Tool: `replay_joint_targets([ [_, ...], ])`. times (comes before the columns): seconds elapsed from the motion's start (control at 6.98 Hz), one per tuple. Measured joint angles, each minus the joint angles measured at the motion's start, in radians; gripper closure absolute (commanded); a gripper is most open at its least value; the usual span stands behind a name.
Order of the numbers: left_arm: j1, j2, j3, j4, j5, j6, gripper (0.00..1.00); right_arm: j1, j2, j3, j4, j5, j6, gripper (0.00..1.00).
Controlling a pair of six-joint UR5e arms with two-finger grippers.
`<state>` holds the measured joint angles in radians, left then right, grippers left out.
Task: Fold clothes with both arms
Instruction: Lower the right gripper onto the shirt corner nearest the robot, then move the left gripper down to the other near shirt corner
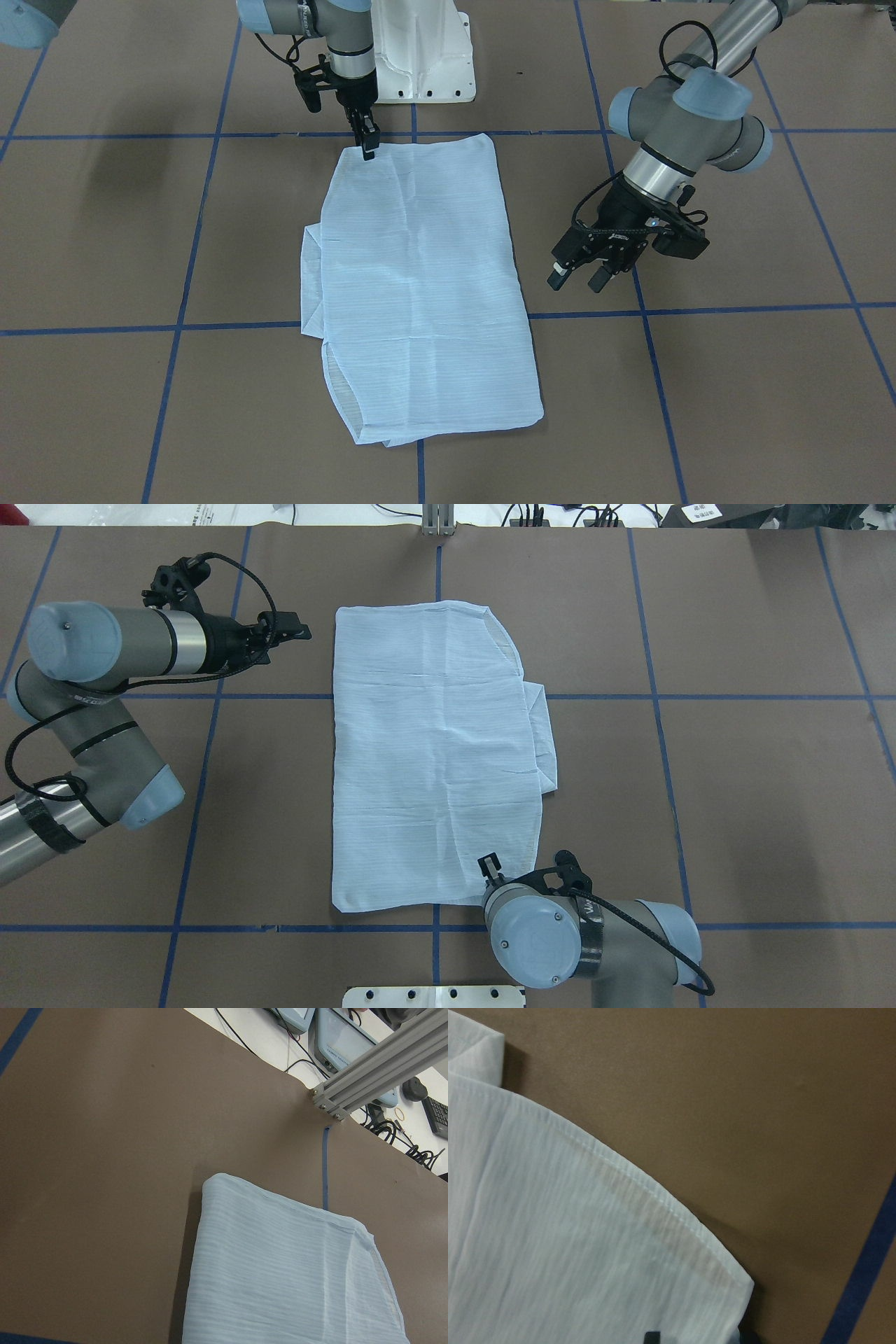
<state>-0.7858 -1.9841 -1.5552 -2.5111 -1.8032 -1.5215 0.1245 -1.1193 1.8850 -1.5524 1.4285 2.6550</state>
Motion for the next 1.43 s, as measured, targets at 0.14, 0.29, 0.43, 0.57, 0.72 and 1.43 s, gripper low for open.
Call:
replay_joint_targets([
  [0.14, 0.0, 0.0, -0.002, 0.0, 0.001, -0.001, 0.0, 0.0, -0.001, 0.0, 0.0, 0.001, -0.002, 1.0],
  [0.29, 0.001, 0.001, -0.004, 0.0, 0.001, -0.001, 0.0, 0.0, -0.002, 0.002, 0.001, 0.002, -0.004, 1.0],
  [0.43, 0.003, 0.001, -0.005, 0.0, 0.0, -0.002, 0.0, 0.0, -0.002, 0.005, 0.001, 0.002, -0.005, 1.0],
  [0.57, 0.006, 0.002, -0.008, 0.0, -0.001, -0.006, 0.0, 0.001, -0.001, 0.007, 0.001, 0.003, -0.006, 1.0],
  [0.72, 0.016, 0.005, -0.019, 0.001, -0.003, -0.027, 0.0, 0.002, -0.002, 0.013, 0.001, 0.005, -0.006, 1.0],
  [1.43, 0.292, 0.265, -0.325, 0.072, 0.076, -0.298, 0.01, 0.003, -0.029, 0.04, 0.002, 0.026, -0.017, 1.0],
])
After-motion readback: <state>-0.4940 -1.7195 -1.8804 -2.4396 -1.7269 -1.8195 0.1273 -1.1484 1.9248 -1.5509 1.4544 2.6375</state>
